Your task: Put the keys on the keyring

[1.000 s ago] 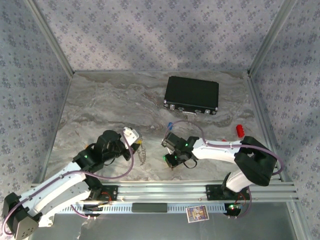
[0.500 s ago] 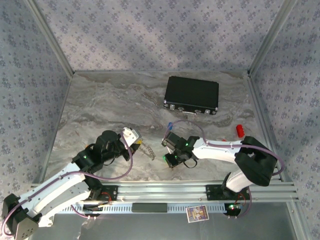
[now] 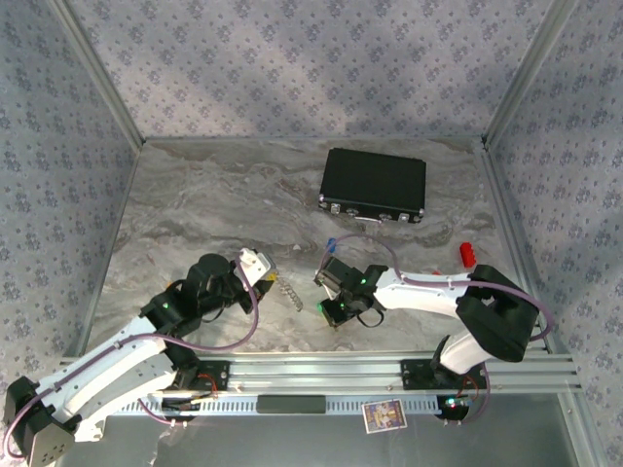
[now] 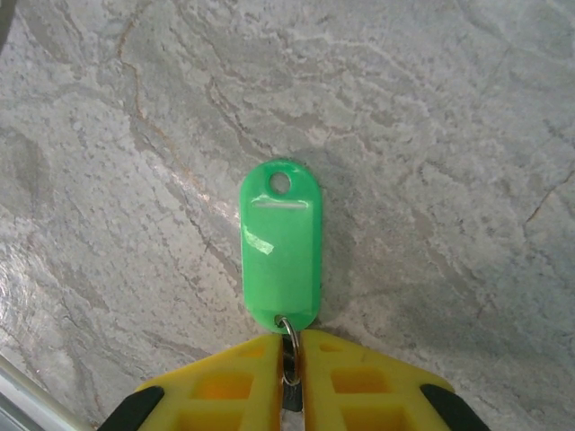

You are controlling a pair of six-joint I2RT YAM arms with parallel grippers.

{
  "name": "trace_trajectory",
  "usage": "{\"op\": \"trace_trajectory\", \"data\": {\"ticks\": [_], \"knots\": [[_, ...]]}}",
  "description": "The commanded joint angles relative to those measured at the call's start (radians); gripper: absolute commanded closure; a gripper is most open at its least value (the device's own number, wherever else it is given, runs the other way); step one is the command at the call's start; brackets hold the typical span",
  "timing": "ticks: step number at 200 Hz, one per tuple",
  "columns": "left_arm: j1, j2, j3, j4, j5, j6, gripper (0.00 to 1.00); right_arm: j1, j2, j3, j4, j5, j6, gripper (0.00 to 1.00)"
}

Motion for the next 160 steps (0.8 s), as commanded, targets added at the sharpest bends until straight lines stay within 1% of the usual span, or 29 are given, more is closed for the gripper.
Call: {"op": "trace_trajectory", "data": {"ticks": [1,21,35,68,94,118,139,160], "knots": [[-0.007,-0.011,0.030,0.023,0.019,0.013,1.00,-0.005,0.013,0.024,-0.021,-0.011,-0.010,0.90],[-0.007,-0.011,0.030,0.021,0.018,0.012,1.00,-0.005,0.013,0.025,-0.025,-0.011,-0.010,0.94],[-0.007,-0.012,0.032,0.020,0.019,0.013,1.00,-0.006,0.010,0.026,-0.031,-0.010,-0.010,1.00],[-0.007,-0.014,0.031,0.021,0.020,0.008,1.00,-0.004,-0.041,0.031,-0.029,0.004,-0.029,1.00],[-0.006,-0.015,0.030,0.036,0.045,-0.014,1.00,0.035,-0.140,0.025,-0.004,0.106,-0.087,1.00],[-0.007,-0.016,0.023,0.063,0.084,-0.060,1.00,0.045,-0.218,0.027,0.002,0.158,-0.143,1.00],[-0.007,-0.013,0.018,0.083,0.130,-0.111,1.00,0.035,-0.280,0.034,0.007,0.170,-0.194,1.00],[-0.007,-0.012,0.018,0.085,0.134,-0.147,1.00,0.026,-0.353,0.024,0.043,0.196,-0.266,1.00]]}}
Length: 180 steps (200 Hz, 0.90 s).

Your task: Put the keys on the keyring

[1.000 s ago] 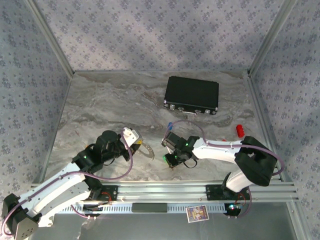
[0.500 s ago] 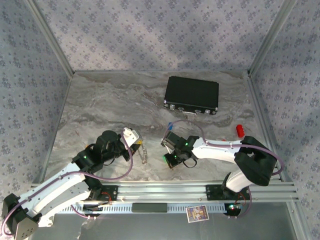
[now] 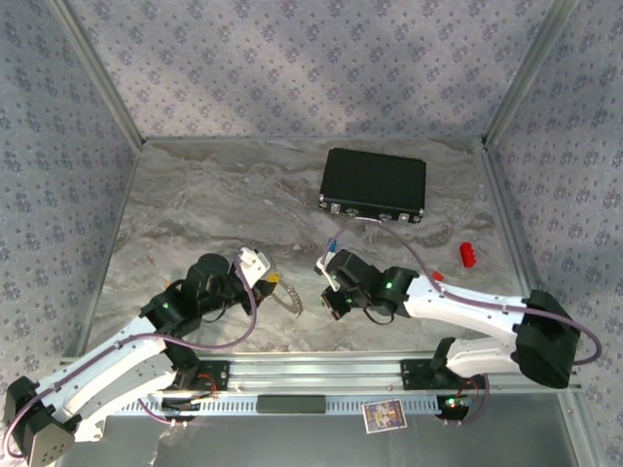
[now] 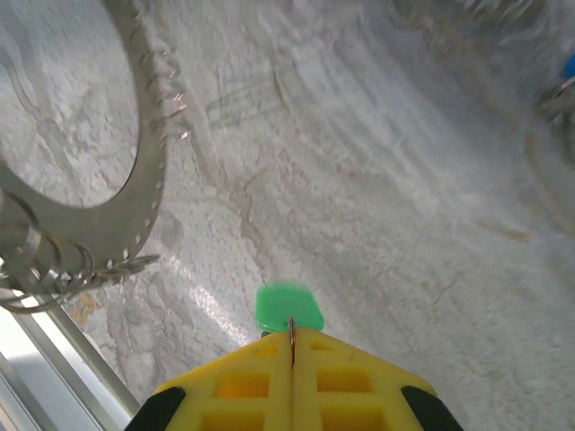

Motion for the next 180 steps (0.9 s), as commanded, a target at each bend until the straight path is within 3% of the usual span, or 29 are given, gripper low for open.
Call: {"op": "trace_trajectory", "data": {"ticks": [1,31,87,180], "knots": [[-0.006,-0.012,0.018,0.062,0.052,-0.067,1.00,-0.007,-0.075,0.012,0.034,0.060,-0.116,1.00],[-0.005,0.001,0.023,0.068,0.060,-0.117,1.00,-0.009,-0.147,-0.005,0.111,0.088,-0.278,1.00],[-0.006,0.061,0.050,0.076,0.098,-0.194,1.00,-0.007,-0.147,0.000,0.247,-0.006,-0.557,1.00],[-0.008,0.115,0.072,0.081,0.155,-0.202,1.00,0.034,-0.086,0.046,0.241,-0.043,-0.699,1.00]]}}
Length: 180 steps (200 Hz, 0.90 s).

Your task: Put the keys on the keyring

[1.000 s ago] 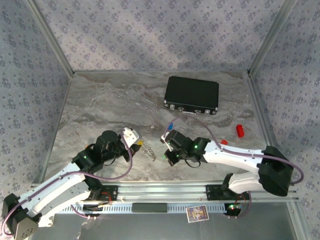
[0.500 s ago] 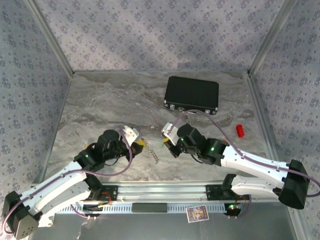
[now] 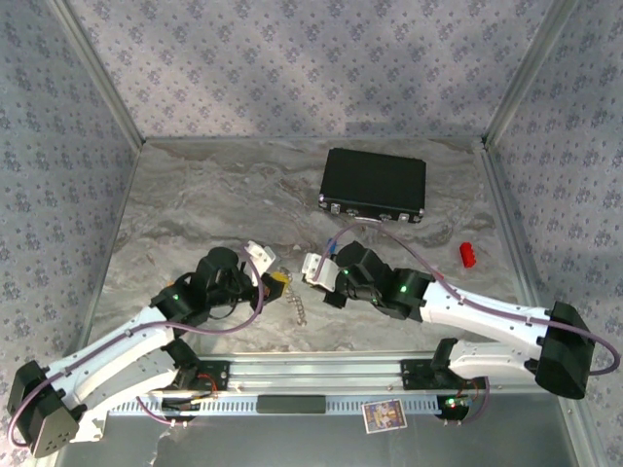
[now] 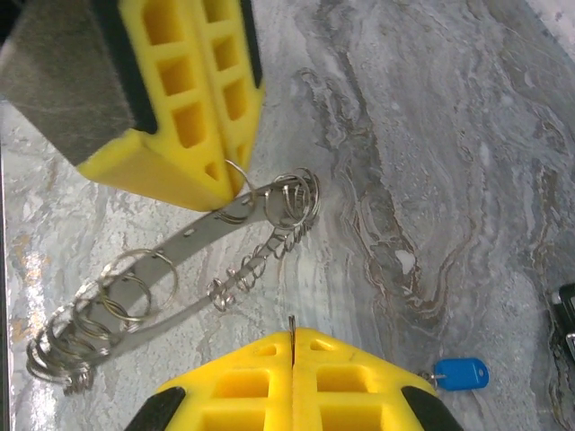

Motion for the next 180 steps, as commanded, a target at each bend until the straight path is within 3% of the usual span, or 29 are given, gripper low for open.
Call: {"op": "trace_trajectory", "data": {"ticks": [1,180], "knots": [[-0.006,0.002,0.039,0.044,0.039,-0.010,1.00,0.015,0.004,0.038,0.029,-0.021,-0.057,1.00],[-0.007,0.025,0.036,0.058,0.076,-0.019,1.00,0.078,0.059,0.037,0.098,0.037,-0.104,1.00]]}}
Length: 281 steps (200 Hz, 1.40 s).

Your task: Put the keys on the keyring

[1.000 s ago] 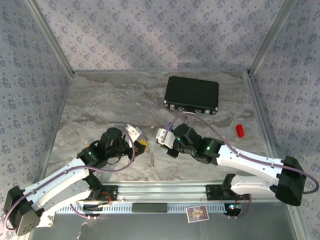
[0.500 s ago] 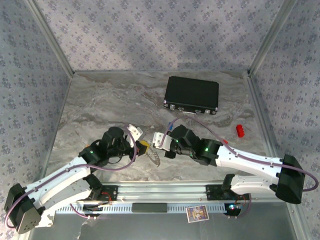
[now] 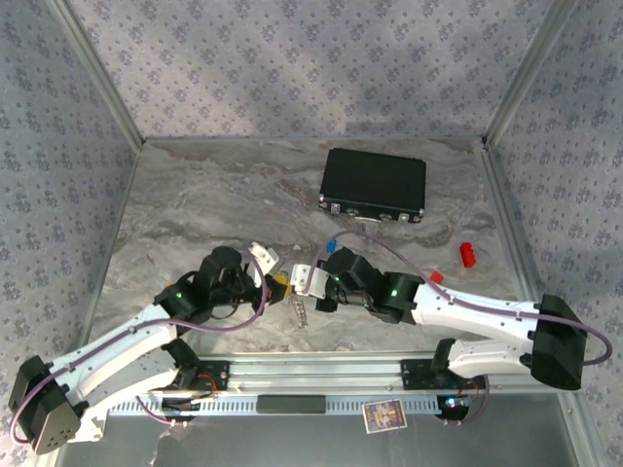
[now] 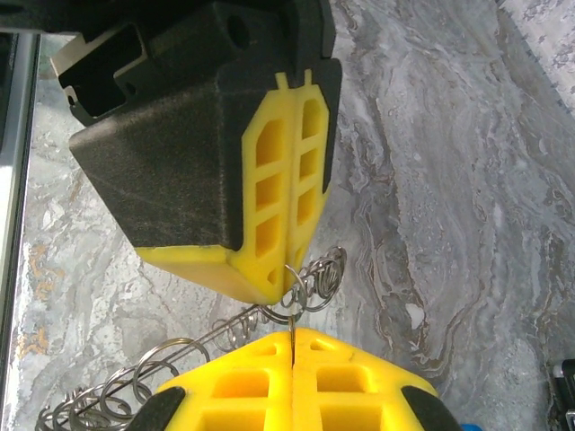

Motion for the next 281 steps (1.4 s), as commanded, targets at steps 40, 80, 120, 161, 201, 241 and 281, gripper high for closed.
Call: {"op": "trace_trajectory", "data": {"ticks": [40,80,120,161,201,241,281], "knots": [[-0.007,-0.001,0.034,0.059,0.031,-0.010,1.00,0.021,0.008,0.024,0.036,0.072,-0.021,1.00],[-0.007,-0.003,0.033,0.055,0.029,-0.010,1.00,0.023,-0.014,0.008,0.068,0.107,-0.021,1.00],[-0.007,-0.001,0.034,0.061,0.031,-0.010,1.00,0.025,-0.007,0.014,0.064,0.103,-0.023,1.00],[-0.007,-0.002,0.032,0.056,0.030,-0.007,1.00,0.025,-0.001,0.014,0.046,0.102,-0.023,1.00],[-0.006,-0.005,0.033,0.053,0.025,-0.004,1.00,0.030,-0.010,0.012,0.007,0.092,-0.037,1.00],[-0.007,-0.005,0.034,0.051,0.023,0.001,1.00,0.031,-0.007,0.012,0.000,0.058,-0.033,1.00],[-0.008,-0.005,0.036,0.048,0.023,0.002,1.00,0.031,-0.006,0.013,-0.006,0.042,-0.036,1.00]]}}
